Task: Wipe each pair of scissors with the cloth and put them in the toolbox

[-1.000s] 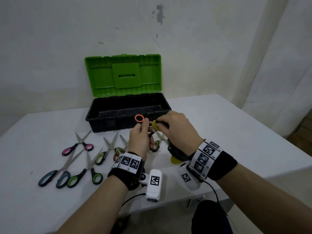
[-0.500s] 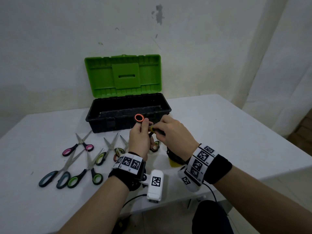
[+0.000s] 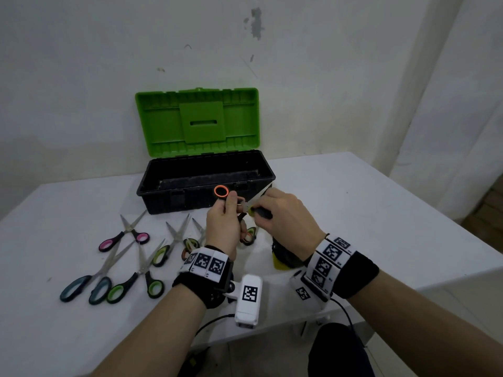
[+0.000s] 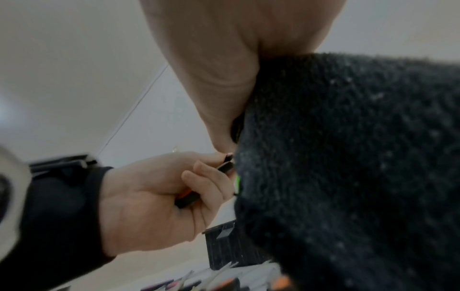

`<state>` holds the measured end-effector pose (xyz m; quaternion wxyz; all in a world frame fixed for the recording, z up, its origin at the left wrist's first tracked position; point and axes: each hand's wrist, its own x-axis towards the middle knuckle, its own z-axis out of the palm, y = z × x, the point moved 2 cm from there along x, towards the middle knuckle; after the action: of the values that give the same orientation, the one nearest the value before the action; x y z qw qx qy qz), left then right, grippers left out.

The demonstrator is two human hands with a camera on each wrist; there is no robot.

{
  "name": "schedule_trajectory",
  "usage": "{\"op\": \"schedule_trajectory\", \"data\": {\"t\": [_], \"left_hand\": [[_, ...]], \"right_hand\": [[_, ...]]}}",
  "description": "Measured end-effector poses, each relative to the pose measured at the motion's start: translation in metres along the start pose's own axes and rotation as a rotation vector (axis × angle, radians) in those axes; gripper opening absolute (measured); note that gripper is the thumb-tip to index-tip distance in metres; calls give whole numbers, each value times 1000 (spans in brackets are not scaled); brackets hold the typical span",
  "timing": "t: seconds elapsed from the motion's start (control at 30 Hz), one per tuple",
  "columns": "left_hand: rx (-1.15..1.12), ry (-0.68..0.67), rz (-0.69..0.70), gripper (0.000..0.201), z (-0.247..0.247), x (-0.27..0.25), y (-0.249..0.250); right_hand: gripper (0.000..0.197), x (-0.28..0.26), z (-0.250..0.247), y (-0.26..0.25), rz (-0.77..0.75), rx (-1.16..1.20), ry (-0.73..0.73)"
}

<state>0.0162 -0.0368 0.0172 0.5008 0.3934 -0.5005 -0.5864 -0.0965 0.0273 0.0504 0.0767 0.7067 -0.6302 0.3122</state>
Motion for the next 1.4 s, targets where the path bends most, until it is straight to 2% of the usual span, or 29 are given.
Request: {"op": "schedule_trajectory", "data": {"t": [0.07,0.2,0.37,0.53,0.6,0.7,0.77,0.87,0.93,1.03,1.13,1.27,1.4], "left_hand": [[4,-18,12,33,4,-1,1],[5,5,26,32,2,-1,2],[57,-40,77,33,0,-2,0],[94,-34,106,32,1,-4,-2],[106,-31,112,32,-1,-5,-1],[103,-39,119,33,2,-4,0],[101,-34,112,34,1,-4,2],[78,-20,89,33,0,-4,0],[69,-22,67,35,1,-5,0],[42,-31,34,38,6,-5,0],[-27,15,-12,36,3,-4,0],[-26,19,-25,36,1,-2,-2],[-21,19,-15,37,3,-1,-1]], "right_hand": [[11,5,-1,0,25,21,53],[14,-1,6,-4,-11,40,12],[13,7,0,-1,5,93,103],[13,14,-11,15,151,57,153],[12,14,-16,16,148,58,197],[10,9,-9,0,52,55,88],[11,8,-5,4,83,43,42],[13,11,-12,20,166,29,124],[12,10,-12,14,121,44,124],[12,3,3,-5,23,25,23],[13,-3,6,-4,-42,-1,6],[10,-1,1,-3,-78,1,47],[11,1,8,3,-19,12,50]]}}
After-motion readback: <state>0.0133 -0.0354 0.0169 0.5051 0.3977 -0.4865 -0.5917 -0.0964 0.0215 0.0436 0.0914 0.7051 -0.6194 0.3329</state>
